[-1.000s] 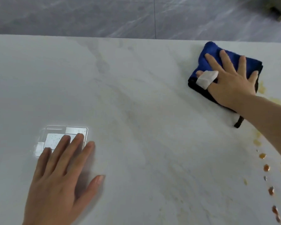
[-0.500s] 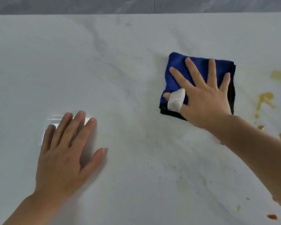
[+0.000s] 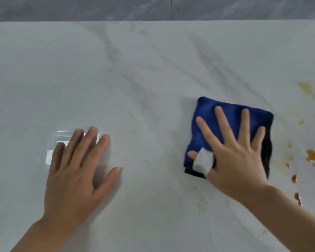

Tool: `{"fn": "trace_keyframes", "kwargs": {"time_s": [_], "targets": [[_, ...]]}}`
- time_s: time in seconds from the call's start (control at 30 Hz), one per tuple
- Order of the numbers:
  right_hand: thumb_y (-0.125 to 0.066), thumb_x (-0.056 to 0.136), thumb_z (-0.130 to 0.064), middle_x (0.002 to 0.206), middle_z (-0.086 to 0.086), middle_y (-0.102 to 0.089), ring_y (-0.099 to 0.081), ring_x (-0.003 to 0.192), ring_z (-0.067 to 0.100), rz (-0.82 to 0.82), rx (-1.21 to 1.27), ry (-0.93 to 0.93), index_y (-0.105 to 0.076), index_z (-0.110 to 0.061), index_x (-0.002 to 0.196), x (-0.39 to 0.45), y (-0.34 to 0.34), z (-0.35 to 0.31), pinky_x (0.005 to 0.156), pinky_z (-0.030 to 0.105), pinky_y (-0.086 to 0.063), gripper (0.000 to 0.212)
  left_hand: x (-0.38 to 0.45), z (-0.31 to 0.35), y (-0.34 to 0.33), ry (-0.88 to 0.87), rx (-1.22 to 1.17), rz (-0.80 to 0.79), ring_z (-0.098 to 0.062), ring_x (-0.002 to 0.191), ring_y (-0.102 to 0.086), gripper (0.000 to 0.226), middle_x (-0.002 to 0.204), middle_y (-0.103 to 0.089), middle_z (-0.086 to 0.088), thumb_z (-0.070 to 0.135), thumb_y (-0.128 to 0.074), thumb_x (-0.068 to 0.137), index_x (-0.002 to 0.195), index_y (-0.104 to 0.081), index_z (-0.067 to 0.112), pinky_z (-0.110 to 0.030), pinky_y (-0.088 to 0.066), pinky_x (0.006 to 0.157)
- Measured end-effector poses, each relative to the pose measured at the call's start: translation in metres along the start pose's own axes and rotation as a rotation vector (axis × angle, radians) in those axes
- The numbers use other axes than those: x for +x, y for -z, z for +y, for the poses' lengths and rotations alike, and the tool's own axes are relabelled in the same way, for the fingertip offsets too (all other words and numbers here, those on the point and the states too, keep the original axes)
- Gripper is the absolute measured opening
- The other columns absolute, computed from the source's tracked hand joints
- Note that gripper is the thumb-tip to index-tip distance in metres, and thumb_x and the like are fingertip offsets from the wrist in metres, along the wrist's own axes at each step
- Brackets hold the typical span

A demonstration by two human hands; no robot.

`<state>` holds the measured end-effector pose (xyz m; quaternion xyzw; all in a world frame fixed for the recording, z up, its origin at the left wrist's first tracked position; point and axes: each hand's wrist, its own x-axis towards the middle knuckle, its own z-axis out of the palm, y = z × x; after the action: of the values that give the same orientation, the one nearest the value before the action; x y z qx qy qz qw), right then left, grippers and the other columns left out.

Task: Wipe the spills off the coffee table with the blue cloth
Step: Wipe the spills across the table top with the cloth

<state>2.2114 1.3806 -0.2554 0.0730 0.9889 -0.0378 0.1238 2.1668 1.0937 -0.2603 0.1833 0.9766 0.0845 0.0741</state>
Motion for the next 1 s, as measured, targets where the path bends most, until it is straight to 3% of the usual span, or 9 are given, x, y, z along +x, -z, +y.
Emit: {"fn": "trace_keyframes", "kwargs": {"time_s": [0.13, 0.27, 0.47, 0.6, 0.67, 0.73, 0.87, 1.0], "targets": [[-0.016, 0.081, -0.073, 0.158, -0.006, -0.006, 0.005, 0.142, 0.04, 0.073, 0.008, 0.044, -0.011, -0.049, 0.144, 0.04, 0.003, 0.007, 0.106, 0.07, -0.002, 0.067, -0.001, -0.002, -0.003, -0.003, -0.001, 0.004, -0.02, 0.141, -0.022, 0.07, 0.15, -0.033, 0.0, 0.067, -0.021, 0.087, 0.138, -0.04, 0.023, -0.039, -0.01, 0.114], [-0.018, 0.08, -0.077, 0.158, -0.013, 0.002, 0.011, 0.144, 0.032, 0.076, 0.075, -0.114, -0.004, -0.054, 0.141, 0.078, 0.014, 0.047, 0.109, 0.065, 0.003, 0.066, -0.001, -0.004, -0.002, -0.01, 0.015, 0.021, -0.021, 0.141, -0.021, 0.07, 0.15, -0.033, -0.001, 0.068, -0.021, 0.087, 0.139, -0.038, 0.024, -0.04, -0.011, 0.114], [-0.011, 0.08, -0.078, 0.159, -0.005, 0.004, 0.01, 0.143, 0.037, 0.03, 0.07, -0.292, -0.008, -0.043, 0.146, 0.011, 0.009, 0.055, 0.109, 0.067, -0.002, 0.075, -0.001, -0.003, -0.001, -0.01, -0.009, 0.034, -0.022, 0.141, -0.022, 0.071, 0.149, -0.034, -0.002, 0.067, -0.022, 0.088, 0.138, -0.041, 0.021, -0.043, -0.013, 0.113], [-0.023, 0.082, -0.071, 0.154, 0.007, -0.023, -0.013, 0.137, 0.052, 0.004, 0.035, -0.026, -0.029, -0.032, 0.143, -0.046, -0.01, -0.01, 0.098, 0.075, -0.017, 0.073, -0.001, -0.003, -0.002, -0.017, 0.001, 0.032, -0.024, 0.139, -0.024, 0.071, 0.148, -0.036, -0.006, 0.065, -0.022, 0.088, 0.136, -0.043, 0.017, -0.048, -0.017, 0.111], [-0.034, 0.08, -0.064, 0.153, 0.007, -0.027, -0.017, 0.135, 0.054, 0.018, 0.029, 0.05, -0.032, -0.034, 0.142, -0.043, -0.012, -0.029, 0.096, 0.077, -0.019, 0.069, -0.002, -0.002, -0.002, -0.015, -0.004, 0.032, -0.024, 0.14, -0.024, 0.072, 0.148, -0.036, -0.006, 0.066, -0.021, 0.088, 0.136, -0.044, 0.017, -0.047, -0.016, 0.111], [-0.033, 0.081, -0.061, 0.153, 0.005, -0.028, -0.017, 0.136, 0.053, 0.056, 0.029, 0.071, -0.032, -0.036, 0.142, -0.024, -0.01, -0.033, 0.097, 0.076, -0.016, 0.066, -0.003, -0.002, -0.002, -0.014, -0.01, 0.035, -0.023, 0.14, -0.023, 0.072, 0.149, -0.036, -0.005, 0.067, -0.02, 0.088, 0.136, -0.043, 0.019, -0.044, -0.014, 0.112], [-0.013, 0.083, -0.067, 0.158, -0.009, -0.005, 0.005, 0.143, 0.039, 0.07, 0.007, 0.047, -0.008, -0.05, 0.143, 0.015, -0.002, -0.012, 0.106, 0.068, -0.002, 0.063, -0.003, -0.003, -0.004, 0.013, -0.028, 0.043, -0.019, 0.142, -0.02, 0.067, 0.151, -0.032, -0.001, 0.063, -0.031, 0.084, 0.138, -0.039, 0.025, -0.04, -0.01, 0.114], [-0.018, 0.085, -0.066, 0.158, -0.011, 0.003, 0.011, 0.143, 0.034, 0.061, 0.012, -0.065, 0.001, -0.051, 0.143, 0.021, 0.001, 0.022, 0.11, 0.064, 0.001, 0.062, -0.002, -0.004, -0.003, 0.011, -0.009, 0.051, -0.019, 0.142, -0.02, 0.066, 0.151, -0.033, -0.001, 0.06, -0.035, 0.082, 0.138, -0.04, 0.024, -0.042, -0.011, 0.114]]}}
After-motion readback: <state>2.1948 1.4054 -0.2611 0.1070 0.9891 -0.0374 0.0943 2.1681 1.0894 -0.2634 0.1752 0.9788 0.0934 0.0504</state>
